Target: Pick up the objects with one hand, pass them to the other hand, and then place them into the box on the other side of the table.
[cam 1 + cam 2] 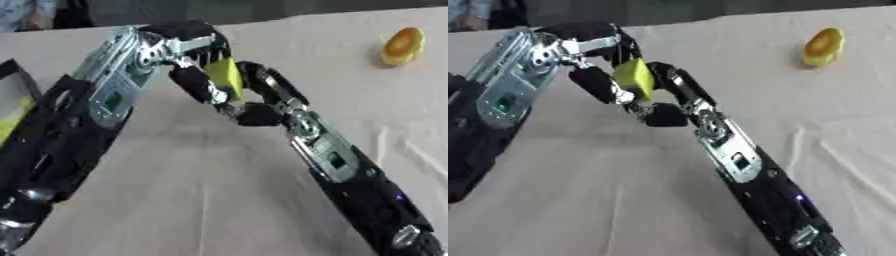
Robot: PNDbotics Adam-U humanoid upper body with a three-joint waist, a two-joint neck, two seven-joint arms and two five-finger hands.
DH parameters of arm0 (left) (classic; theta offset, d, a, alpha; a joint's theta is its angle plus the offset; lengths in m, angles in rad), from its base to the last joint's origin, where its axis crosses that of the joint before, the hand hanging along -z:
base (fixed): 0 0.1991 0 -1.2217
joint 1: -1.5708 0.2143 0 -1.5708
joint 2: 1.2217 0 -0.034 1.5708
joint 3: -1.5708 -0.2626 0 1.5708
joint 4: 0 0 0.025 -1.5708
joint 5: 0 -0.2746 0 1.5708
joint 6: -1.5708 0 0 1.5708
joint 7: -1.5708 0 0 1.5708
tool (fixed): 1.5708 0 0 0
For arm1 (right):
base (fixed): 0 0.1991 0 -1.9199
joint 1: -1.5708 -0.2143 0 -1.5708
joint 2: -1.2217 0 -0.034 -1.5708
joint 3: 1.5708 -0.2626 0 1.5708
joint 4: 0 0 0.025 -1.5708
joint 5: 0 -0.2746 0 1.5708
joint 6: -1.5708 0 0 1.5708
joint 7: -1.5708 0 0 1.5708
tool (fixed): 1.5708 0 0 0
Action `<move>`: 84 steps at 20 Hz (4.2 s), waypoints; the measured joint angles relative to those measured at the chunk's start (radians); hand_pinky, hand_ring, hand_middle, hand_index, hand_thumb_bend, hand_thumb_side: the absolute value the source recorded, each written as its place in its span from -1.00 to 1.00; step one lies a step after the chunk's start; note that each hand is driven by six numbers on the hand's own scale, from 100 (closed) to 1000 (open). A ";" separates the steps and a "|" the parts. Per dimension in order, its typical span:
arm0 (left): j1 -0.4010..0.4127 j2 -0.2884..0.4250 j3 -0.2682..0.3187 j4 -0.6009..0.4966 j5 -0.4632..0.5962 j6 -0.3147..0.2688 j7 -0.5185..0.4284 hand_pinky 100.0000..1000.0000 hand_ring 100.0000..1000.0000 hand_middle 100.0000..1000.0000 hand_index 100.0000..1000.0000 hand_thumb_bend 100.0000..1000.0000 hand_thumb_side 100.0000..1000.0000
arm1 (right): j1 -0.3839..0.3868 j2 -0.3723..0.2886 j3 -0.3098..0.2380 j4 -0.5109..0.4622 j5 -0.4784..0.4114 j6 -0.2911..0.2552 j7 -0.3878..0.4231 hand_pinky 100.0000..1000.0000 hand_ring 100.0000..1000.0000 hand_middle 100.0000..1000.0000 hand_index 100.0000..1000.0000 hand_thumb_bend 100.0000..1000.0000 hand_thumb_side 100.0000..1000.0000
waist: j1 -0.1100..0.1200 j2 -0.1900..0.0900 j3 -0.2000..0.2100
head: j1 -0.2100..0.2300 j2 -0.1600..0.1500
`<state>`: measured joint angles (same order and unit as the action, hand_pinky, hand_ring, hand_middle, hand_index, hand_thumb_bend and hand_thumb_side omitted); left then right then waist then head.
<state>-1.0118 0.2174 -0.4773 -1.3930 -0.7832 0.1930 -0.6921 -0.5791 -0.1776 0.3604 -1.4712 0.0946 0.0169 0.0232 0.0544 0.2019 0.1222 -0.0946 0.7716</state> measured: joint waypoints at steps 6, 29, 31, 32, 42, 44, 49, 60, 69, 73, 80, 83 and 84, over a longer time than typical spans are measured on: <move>0.000 0.001 0.001 -0.003 -0.003 0.006 -0.003 0.35 0.10 -0.18 -0.10 -0.61 -0.49 | 0.003 0.000 0.003 0.005 0.035 0.026 0.021 0.62 0.64 0.40 0.64 -0.15 -0.35 | 0.000 0.000 0.000 | 0.000 0.000; 0.019 0.058 0.070 -0.040 0.000 0.054 0.041 0.32 0.07 -0.20 -0.13 -0.57 -0.56 | 0.020 -0.026 -0.002 0.005 0.100 -0.005 0.095 0.63 0.65 0.42 0.63 -0.06 -0.53 | 0.000 0.000 -0.002 | 0.004 0.000; 0.024 0.073 0.080 -0.054 0.009 0.062 0.044 0.32 0.06 -0.20 -0.13 -0.57 -0.56 | 0.022 -0.029 -0.002 0.005 0.100 -0.005 0.094 0.63 0.65 0.42 0.63 -0.06 -0.52 | 0.000 0.000 -0.002 | 0.003 0.000; 0.029 0.081 0.087 -0.063 0.016 0.066 0.046 0.32 0.06 -0.21 -0.13 -0.57 -0.55 | 0.022 -0.030 -0.002 0.005 0.100 -0.005 0.093 0.63 0.65 0.42 0.63 -0.06 -0.52 | 0.000 0.000 -0.001 | 0.002 0.000; 0.091 0.190 0.203 -0.129 0.079 0.149 0.120 0.32 0.05 -0.21 -0.13 -0.53 -0.60 | 0.021 -0.036 -0.008 0.005 0.099 0.002 0.080 0.62 0.65 0.42 0.63 -0.06 -0.54 | 0.000 0.000 0.009 | -0.016 0.000; 0.108 0.228 0.236 -0.133 0.084 0.171 0.143 0.32 0.05 -0.21 -0.13 -0.52 -0.60 | 0.019 -0.039 -0.008 0.004 0.099 0.004 0.076 0.62 0.65 0.42 0.63 -0.06 -0.54 | 0.000 0.000 0.009 | -0.016 0.000; 0.166 0.332 0.307 -0.138 0.106 0.213 0.193 0.32 0.05 -0.20 -0.13 -0.51 -0.62 | 0.016 -0.043 -0.014 0.003 0.097 0.007 0.070 0.62 0.63 0.41 0.62 -0.06 -0.55 | 0.000 0.000 0.015 | -0.006 0.000; 0.299 0.508 0.410 -0.128 0.150 0.278 0.277 0.33 0.06 -0.20 -0.12 -0.49 -0.63 | 0.007 -0.050 -0.018 -0.011 0.092 0.011 0.058 0.62 0.62 0.41 0.62 -0.05 -0.57 | 0.000 0.000 0.020 | 0.077 0.000; 0.409 0.583 0.445 -0.061 0.176 0.305 0.302 0.33 0.08 -0.18 -0.10 -0.48 -0.78 | -0.002 -0.058 -0.023 -0.028 0.083 0.013 0.047 0.62 0.62 0.41 0.62 -0.05 -0.56 | -0.004 0.000 0.015 | 0.145 0.000; 0.431 0.583 0.452 -0.005 0.177 0.311 0.306 0.33 0.09 -0.17 -0.08 -0.50 -0.61 | -0.004 -0.058 -0.026 -0.036 0.077 0.015 0.043 0.62 0.62 0.41 0.62 -0.05 -0.58 | -0.007 0.000 0.014 | 0.157 0.000; 0.440 0.582 0.456 0.097 0.180 0.316 0.316 0.35 0.12 -0.10 -0.01 -0.44 -0.61 | -0.010 -0.058 -0.026 -0.039 0.075 0.018 0.038 0.62 0.61 0.40 0.61 -0.04 -0.58 | -0.014 0.000 0.008 | 0.183 0.000; 0.440 0.578 0.455 0.136 0.184 0.313 0.321 0.38 0.15 -0.04 0.08 -0.28 -0.57 | -0.010 -0.058 -0.027 -0.040 0.075 0.019 0.038 0.62 0.61 0.40 0.61 -0.04 -0.58 | -0.016 0.000 0.007 | 0.190 0.000; 0.440 0.572 0.455 0.149 0.186 0.312 0.324 0.39 0.18 0.01 0.12 -0.18 -0.54 | -0.010 -0.058 -0.027 -0.040 0.074 0.019 0.037 0.62 0.61 0.40 0.61 -0.04 -0.58 | -0.017 0.000 0.007 | 0.190 0.000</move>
<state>-0.5721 0.7897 -0.0222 -1.2441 -0.5974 0.5050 -0.3676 -0.5892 -0.2354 0.3338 -1.5115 0.1688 0.0356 0.0607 0.0371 0.2023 0.1288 0.0954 0.7716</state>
